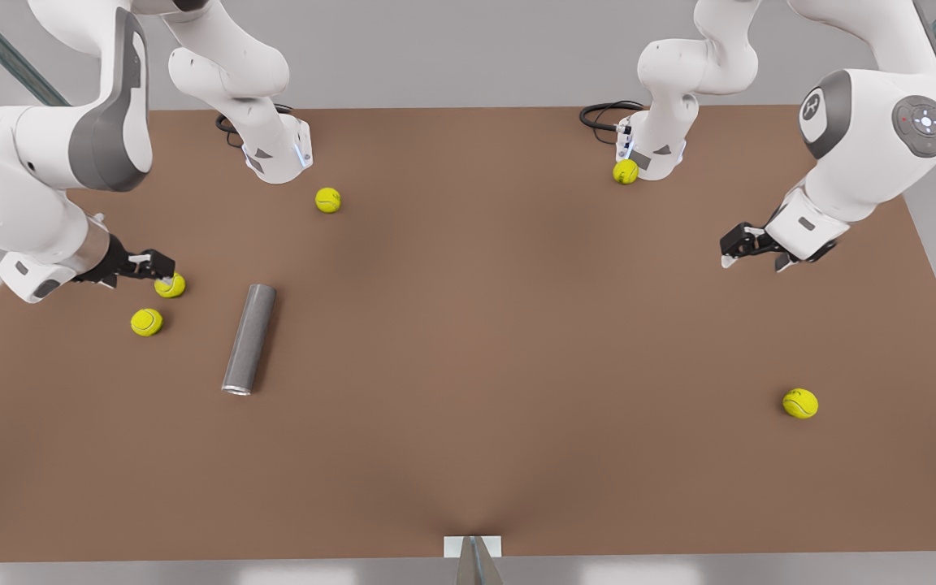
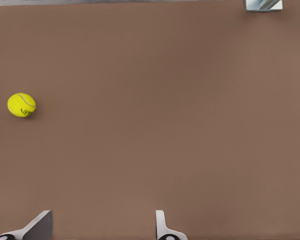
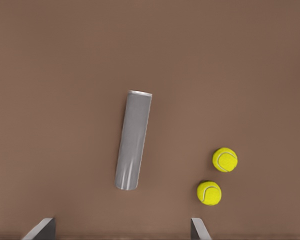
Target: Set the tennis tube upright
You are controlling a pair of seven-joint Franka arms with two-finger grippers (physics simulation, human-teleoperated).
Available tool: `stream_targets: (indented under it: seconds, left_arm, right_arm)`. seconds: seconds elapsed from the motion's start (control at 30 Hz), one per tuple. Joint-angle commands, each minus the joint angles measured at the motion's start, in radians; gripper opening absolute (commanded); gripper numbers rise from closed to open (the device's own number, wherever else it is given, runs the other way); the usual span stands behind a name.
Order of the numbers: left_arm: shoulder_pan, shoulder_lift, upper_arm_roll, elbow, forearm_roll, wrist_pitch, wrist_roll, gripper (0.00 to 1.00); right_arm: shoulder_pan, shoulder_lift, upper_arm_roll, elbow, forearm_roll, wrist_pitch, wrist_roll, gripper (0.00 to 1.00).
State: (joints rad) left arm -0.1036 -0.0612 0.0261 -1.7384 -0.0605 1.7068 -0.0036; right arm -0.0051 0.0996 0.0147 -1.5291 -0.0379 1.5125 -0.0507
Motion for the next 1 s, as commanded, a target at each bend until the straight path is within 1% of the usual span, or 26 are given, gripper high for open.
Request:
stream_targets:
  seconds: [0.0,0.03,0.07,0.1,0.17,0.2,0.27,0.33,0.47,0.53,0.57,0.7,0.97]
  left_arm:
    - [0.021,0.004,0.000,0.000,0.002,0.016,0.017,1.00]
    - [0.021,0.007,0.000,0.000,0.004,0.025,0.017,1.00]
    - [0.021,0.009,0.000,0.000,0.004,0.025,0.017,1.00]
    - [0.021,0.012,0.000,0.000,0.004,0.028,0.017,1.00]
    - [0.018,0.038,0.000,0.005,0.025,0.028,0.017,1.00]
    - [0.018,0.040,0.000,0.005,0.030,0.030,0.017,1.00]
    - [0.019,0.043,0.000,0.005,0.031,0.031,0.019,1.00]
    - [0.018,0.046,0.000,0.005,0.031,0.030,0.019,1.00]
    - [0.007,0.112,0.000,0.005,0.031,0.037,0.022,1.00]
    - [0.007,0.112,0.000,0.005,0.031,0.037,0.024,1.00]
    - [0.007,0.112,0.000,0.005,0.031,0.037,0.024,1.00]
    - [0.005,0.116,0.000,0.005,0.031,0.036,0.024,1.00]
    - [0.007,0.130,0.000,0.005,0.031,0.034,0.024,1.00]
  right_arm:
    - [-0.004,0.000,-0.001,-0.002,0.000,-0.025,-0.015,1.00]
    - [0.002,0.006,0.002,-0.017,-0.004,-0.015,-0.001,1.00]
    - [0.002,0.012,0.016,-0.120,0.006,0.102,-0.012,1.00]
    - [0.004,0.017,0.062,-0.236,0.003,0.245,0.005,1.00]
    - [-0.025,0.026,0.064,-0.503,0.003,0.599,0.072,1.00]
    - [-0.035,0.040,0.064,-0.557,0.003,0.682,0.086,1.00]
    - [-0.032,0.114,0.064,-0.568,-0.004,0.707,0.327,1.00]
    - [-0.030,0.150,0.064,-0.557,-0.004,0.709,0.416,1.00]
    - [-0.039,0.201,0.064,-0.528,-0.002,0.744,0.420,1.00]
    - [-0.029,0.213,0.064,-0.525,0.000,0.744,0.499,1.00]
    - [-0.029,0.226,0.064,-0.505,0.000,0.742,0.500,1.00]
    - [-0.024,0.229,0.064,-0.511,0.001,0.741,0.502,1.00]
    - [-0.029,0.295,0.064,-0.519,0.000,0.741,0.500,1.00]
